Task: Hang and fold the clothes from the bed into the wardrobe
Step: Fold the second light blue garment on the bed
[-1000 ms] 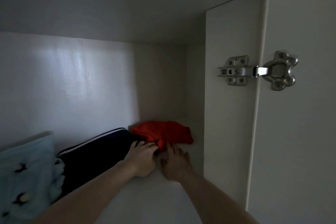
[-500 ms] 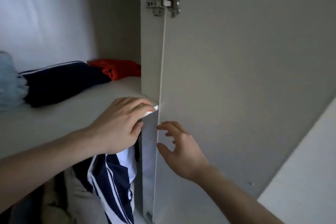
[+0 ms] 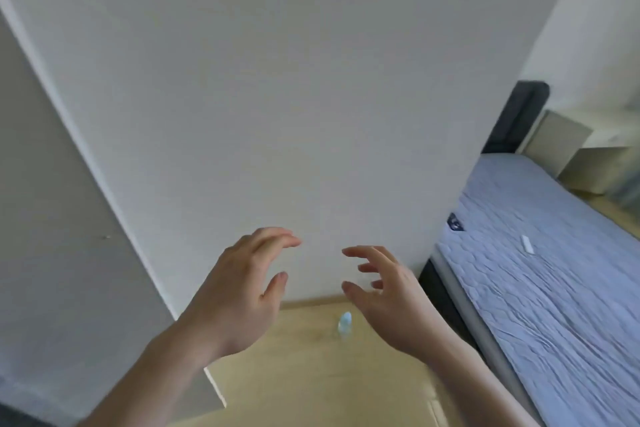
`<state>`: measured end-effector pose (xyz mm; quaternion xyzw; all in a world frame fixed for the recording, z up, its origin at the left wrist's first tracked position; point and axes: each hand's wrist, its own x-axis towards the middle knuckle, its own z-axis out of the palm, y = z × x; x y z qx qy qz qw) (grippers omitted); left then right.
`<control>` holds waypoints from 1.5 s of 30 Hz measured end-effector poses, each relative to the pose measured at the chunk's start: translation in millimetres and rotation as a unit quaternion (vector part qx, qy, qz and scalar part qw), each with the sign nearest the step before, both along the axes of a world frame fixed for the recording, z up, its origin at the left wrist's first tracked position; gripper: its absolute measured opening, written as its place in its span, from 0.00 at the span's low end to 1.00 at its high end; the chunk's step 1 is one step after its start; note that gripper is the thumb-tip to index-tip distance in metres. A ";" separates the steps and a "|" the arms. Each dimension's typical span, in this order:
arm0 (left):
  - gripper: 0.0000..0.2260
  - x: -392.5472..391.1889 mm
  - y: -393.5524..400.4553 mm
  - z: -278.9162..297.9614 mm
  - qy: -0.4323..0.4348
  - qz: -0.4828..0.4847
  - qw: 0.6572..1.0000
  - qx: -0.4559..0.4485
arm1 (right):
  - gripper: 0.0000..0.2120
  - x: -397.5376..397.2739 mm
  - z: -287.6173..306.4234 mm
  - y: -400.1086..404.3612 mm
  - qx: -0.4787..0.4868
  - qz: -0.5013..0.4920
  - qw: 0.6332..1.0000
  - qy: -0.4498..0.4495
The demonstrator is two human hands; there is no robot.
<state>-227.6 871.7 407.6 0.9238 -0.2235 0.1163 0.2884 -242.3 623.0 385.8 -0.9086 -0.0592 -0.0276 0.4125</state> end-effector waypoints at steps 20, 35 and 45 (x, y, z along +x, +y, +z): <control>0.20 99.2 -487.8 -59.4 0.083 -0.374 0.916 0.117 | 0.17 -119.2 -27.7 -414.9 0.006 -0.411 0.909 0.065; 0.21 -25.5 -851.3 -68.8 0.084 -0.526 0.831 0.159 | 0.18 -275.4 -66.6 -687.0 0.035 -0.536 0.843 0.041; 0.20 -88.0 -991.4 -75.9 0.134 -0.477 0.855 0.151 | 0.18 -318.3 -62.8 -886.0 0.040 -0.478 0.874 0.078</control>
